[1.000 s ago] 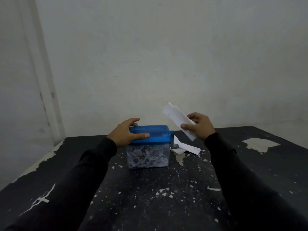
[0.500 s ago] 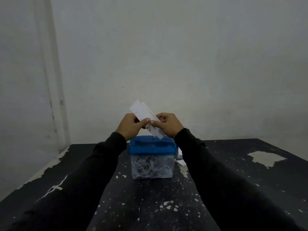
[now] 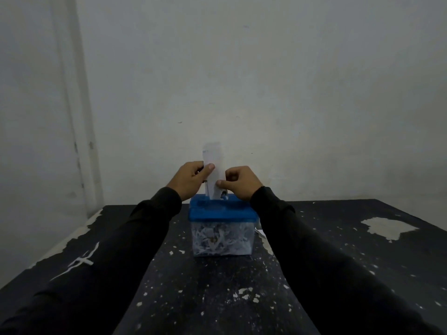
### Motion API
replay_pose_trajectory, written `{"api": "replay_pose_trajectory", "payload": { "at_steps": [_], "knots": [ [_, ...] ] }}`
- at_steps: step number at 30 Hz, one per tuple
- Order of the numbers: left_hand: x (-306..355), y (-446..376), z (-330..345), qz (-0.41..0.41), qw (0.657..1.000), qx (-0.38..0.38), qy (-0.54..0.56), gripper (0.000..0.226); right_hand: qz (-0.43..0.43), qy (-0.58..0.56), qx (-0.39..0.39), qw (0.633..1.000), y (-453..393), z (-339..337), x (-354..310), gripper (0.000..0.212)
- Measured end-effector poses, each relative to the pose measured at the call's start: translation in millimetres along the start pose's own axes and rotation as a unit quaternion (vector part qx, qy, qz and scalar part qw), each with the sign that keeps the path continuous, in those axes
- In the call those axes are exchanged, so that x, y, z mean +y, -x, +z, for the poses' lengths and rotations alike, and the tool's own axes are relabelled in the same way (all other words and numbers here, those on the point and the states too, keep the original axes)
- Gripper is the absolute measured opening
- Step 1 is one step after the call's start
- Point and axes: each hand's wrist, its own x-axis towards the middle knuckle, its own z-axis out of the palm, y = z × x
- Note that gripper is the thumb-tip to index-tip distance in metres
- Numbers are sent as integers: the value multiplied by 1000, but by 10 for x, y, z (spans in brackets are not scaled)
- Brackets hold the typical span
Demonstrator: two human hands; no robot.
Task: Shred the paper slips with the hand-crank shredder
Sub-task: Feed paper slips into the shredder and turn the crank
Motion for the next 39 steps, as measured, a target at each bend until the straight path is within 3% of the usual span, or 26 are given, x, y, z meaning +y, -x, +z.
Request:
{"api": "replay_pose_trajectory", "payload": {
  "at_steps": [2, 6, 9, 13, 20, 23, 26, 29, 34, 39],
  "knots": [
    [-54, 27, 5, -2, 1000, -7, 4, 24, -4, -15, -4, 1000, 14, 30, 22, 14],
    [-148, 122, 34, 9, 999, -43, 10, 24, -9, 15, -7, 1000, 41, 64, 68, 23],
    [-187, 119, 48, 2, 1000, -27, -15, 16, -14, 22, -17, 1000, 32, 36, 49, 26],
    [-220, 156, 83, 7, 998, -6, -66, 45, -19, 46, -20, 999, 47, 26, 63, 52],
    [-308, 304, 200, 3, 999, 25, -28, 35, -3, 106, -7, 994, 132, -78, 116, 33],
    [-329, 348, 253, -11, 999, 43, -5, 25, 34, 116, 9, 993, 283, -263, 253, 50],
    [-356, 392, 285, -17, 998, 66, 5, 32, 92, 105, -60, 988, 476, -387, 389, 69],
    [-374, 392, 309, -21, 998, 57, 21, 26, 95, 76, -70, 990, 589, -396, 477, 83],
    [-351, 431, 342, -30, 997, 53, 45, 20, 90, 28, -77, 993, 710, -323, 514, 84],
    [-341, 452, 361, -21, 998, 58, 23, 24, 91, 62, -60, 992, 730, -328, 475, 80]
  ]
}}
